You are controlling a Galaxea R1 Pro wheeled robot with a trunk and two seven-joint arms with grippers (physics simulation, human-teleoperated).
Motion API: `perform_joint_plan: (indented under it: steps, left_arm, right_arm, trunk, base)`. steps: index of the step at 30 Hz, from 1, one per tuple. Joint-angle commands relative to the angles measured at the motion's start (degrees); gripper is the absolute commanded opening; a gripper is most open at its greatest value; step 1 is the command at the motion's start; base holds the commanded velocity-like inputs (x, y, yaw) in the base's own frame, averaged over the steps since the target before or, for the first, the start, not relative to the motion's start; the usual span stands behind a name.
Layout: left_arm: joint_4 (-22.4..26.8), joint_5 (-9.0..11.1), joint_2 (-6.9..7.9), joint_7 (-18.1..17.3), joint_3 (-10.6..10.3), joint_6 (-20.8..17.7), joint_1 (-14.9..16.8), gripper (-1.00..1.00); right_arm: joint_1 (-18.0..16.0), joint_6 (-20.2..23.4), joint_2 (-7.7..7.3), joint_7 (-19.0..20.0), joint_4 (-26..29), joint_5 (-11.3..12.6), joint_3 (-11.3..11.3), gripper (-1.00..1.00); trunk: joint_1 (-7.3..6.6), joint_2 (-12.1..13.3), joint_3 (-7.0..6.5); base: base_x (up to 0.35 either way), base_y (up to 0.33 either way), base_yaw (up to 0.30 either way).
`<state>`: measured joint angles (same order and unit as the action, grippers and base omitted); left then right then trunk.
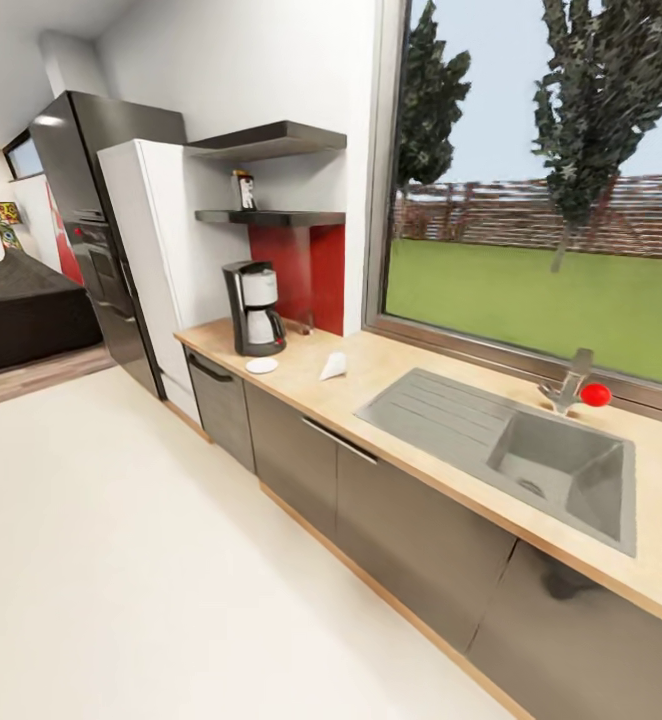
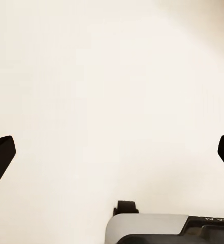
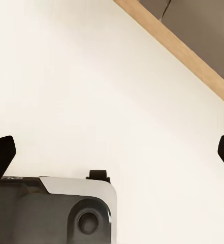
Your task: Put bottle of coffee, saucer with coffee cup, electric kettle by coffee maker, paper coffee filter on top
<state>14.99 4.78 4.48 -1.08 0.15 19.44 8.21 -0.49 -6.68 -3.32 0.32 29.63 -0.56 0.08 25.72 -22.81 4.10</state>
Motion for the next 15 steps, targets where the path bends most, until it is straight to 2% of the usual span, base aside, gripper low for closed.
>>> perform_joint_plan:
  steps: [1,15]
  left_arm:
    - [-0.05,0.50,0.00,-0.13,-0.06,0.16,0.05,1.00]
    - [-0.05,0.50,0.01,-0.14,-0.06,0.07,0.03,1.00]
  right_arm:
    - [-0.04,-0.15,0.00,0.03,-0.01,-0.06,0.01,1.00]
    - [-0.04,-0.11,0.01,0.03,-0.01,-0.09,0.01,1.00]
  trunk:
    - [0.06,-0.11,0.12]
    - [0.06,-0.11,0.12]
  base:
    - [0.308,0.204,0.000]
    - [0.305,0.209,0.000]
